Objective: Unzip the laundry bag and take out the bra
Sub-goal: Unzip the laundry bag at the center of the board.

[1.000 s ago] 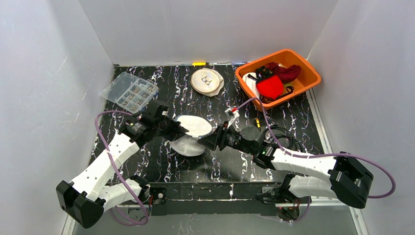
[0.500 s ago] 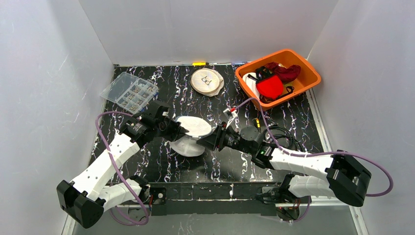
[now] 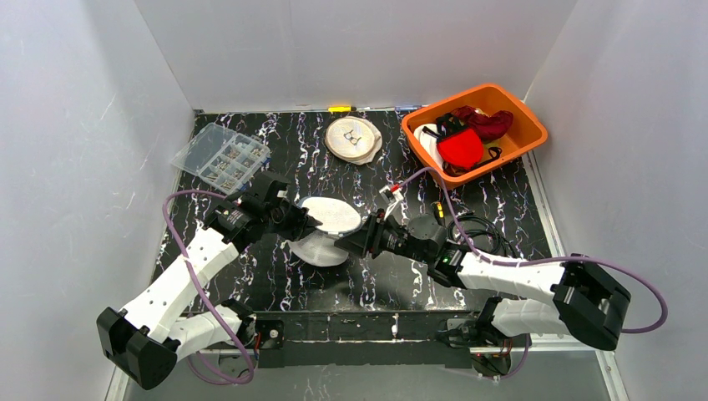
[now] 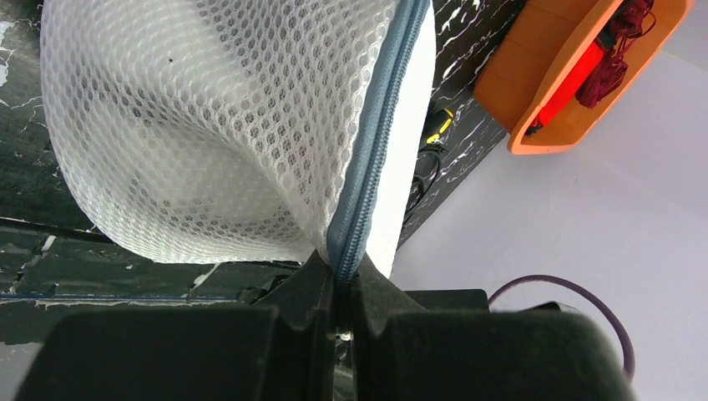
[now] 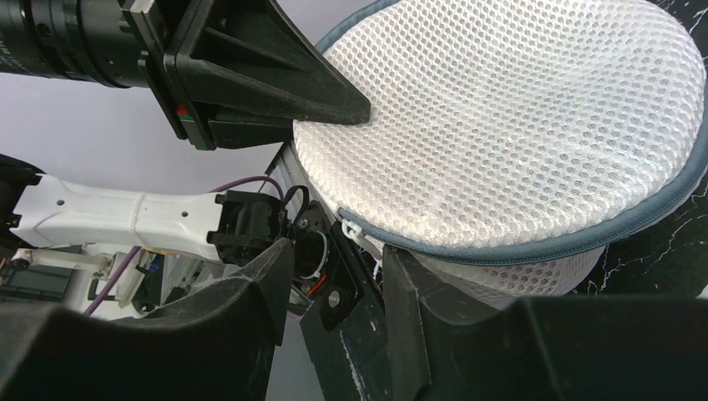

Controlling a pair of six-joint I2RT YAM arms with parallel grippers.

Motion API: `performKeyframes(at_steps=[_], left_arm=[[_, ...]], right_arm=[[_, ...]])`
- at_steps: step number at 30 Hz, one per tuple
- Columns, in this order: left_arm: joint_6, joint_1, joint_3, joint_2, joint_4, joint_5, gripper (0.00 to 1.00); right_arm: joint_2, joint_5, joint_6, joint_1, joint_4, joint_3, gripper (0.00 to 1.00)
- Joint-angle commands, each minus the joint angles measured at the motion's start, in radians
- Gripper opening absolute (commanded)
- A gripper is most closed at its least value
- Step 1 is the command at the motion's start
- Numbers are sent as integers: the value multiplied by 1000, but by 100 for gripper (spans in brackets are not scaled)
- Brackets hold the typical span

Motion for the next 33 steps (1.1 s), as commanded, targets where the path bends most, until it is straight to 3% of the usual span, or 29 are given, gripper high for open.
performKeyframes(at_steps=[1,21,33], left_arm=[[-15,1,10,-31,6,-9,0],[-19,1,10,-20,20,1,0],[-21,1,-1,-22,26,4,0]], right_arm=[[15,-9,-10,5,48,14,52],[13,28,16,5,76,9,38],[-4,73,19,5,65,1,42]])
